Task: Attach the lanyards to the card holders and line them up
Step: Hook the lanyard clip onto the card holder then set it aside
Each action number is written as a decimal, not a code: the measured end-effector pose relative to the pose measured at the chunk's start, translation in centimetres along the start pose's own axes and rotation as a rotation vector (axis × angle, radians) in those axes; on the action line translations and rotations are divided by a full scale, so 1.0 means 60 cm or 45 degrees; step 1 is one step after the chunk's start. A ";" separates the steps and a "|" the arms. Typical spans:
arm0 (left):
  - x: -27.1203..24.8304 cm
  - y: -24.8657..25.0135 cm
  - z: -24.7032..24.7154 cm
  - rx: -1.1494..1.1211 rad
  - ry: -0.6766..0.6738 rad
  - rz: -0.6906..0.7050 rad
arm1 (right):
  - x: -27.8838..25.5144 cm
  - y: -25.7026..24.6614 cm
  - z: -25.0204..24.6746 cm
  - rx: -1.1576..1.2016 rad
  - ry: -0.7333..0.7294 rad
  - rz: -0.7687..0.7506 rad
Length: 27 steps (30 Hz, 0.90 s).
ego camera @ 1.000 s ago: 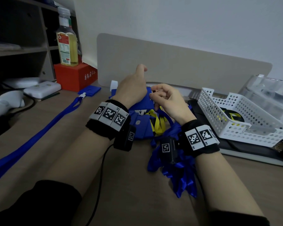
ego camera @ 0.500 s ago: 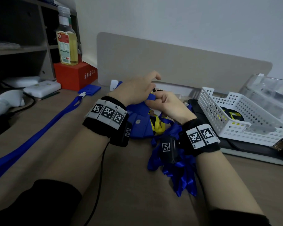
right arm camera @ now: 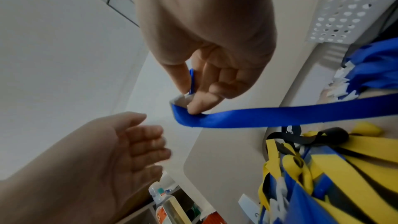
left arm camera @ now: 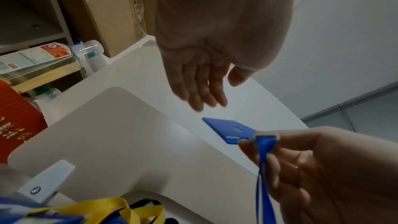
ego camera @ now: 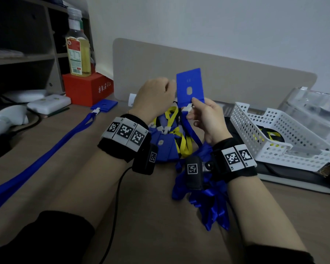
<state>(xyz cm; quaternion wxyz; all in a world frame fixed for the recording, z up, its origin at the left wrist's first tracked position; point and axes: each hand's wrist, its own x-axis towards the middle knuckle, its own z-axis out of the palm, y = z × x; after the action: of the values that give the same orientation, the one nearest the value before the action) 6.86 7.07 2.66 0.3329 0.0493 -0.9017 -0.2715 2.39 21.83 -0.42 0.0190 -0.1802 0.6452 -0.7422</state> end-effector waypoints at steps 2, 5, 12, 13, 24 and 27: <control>-0.002 0.004 0.010 -0.062 -0.232 -0.113 | 0.000 -0.002 0.000 0.087 0.020 0.003; -0.012 0.007 0.034 -0.378 -0.521 -0.184 | 0.003 -0.001 0.005 0.151 0.031 -0.009; -0.022 0.013 0.025 -0.827 -0.663 -0.157 | 0.010 -0.001 -0.001 0.264 0.173 -0.076; -0.022 0.014 0.020 -0.886 -0.645 -0.176 | 0.012 0.000 -0.003 0.269 0.195 -0.069; -0.016 0.017 -0.033 -0.825 -0.600 -0.224 | 0.027 0.015 -0.033 0.381 0.502 -0.028; -0.014 0.011 -0.046 -0.703 -0.514 -0.240 | 0.029 0.015 -0.038 0.503 0.590 -0.024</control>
<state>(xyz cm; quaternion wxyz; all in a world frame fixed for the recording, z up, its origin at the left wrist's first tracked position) 9.32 6.59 4.24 0.1220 -0.0142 -0.8333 -0.5390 -0.09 23.42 -1.11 -0.1009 -0.0047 0.4739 -0.8748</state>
